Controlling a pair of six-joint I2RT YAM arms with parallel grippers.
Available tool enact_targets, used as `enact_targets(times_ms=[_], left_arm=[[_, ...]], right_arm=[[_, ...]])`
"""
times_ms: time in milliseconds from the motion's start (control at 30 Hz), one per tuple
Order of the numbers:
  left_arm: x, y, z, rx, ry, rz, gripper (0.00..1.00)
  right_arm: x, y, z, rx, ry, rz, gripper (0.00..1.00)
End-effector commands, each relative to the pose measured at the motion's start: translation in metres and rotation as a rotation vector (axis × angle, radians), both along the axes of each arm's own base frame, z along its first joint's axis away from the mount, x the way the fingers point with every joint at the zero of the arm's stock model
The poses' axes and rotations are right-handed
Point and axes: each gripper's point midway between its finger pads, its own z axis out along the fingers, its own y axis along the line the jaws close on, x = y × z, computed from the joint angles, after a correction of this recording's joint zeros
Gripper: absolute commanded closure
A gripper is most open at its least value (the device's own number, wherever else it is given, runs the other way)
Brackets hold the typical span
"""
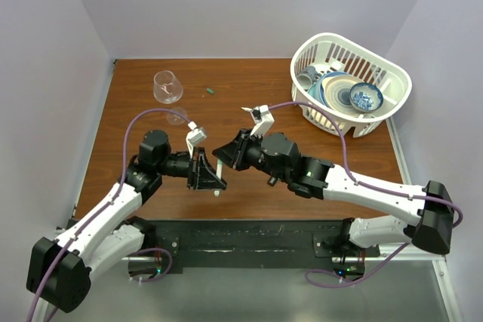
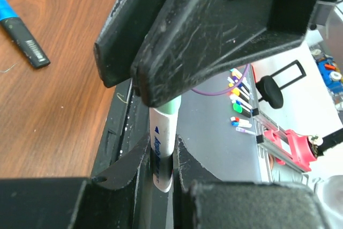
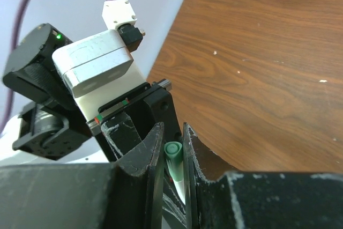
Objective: Insert the pens into the pen caps
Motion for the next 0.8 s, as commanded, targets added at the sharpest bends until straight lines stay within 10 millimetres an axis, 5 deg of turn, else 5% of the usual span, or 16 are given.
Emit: enact_targets(times_ms=[0,200,400,767], left_arm=[[0.099,0.015,0.087,-0.130,-0.376,0.391,1.00],[0.091,0.015,0.094,-0.206,-0.388,0.374,1.00],[0.090,0.020,0.089,-0.175,-0.386,0.369,1.00],[0.095,0.022,0.082,-0.182,-0.348,0.390,1.00]], right_arm=[[-0.155,-0.020,-0.109,-0.316,0.400,0.497,1.00],[-0.156,-0.009,-0.088,-0.213,0.337,0.534,1.00],[-0.148,-0.038,-0.114,-0.392,0.220,0.544,1.00],[-0.172,-0.022,-0.122,-0.399,0.236,0.645,1.00]])
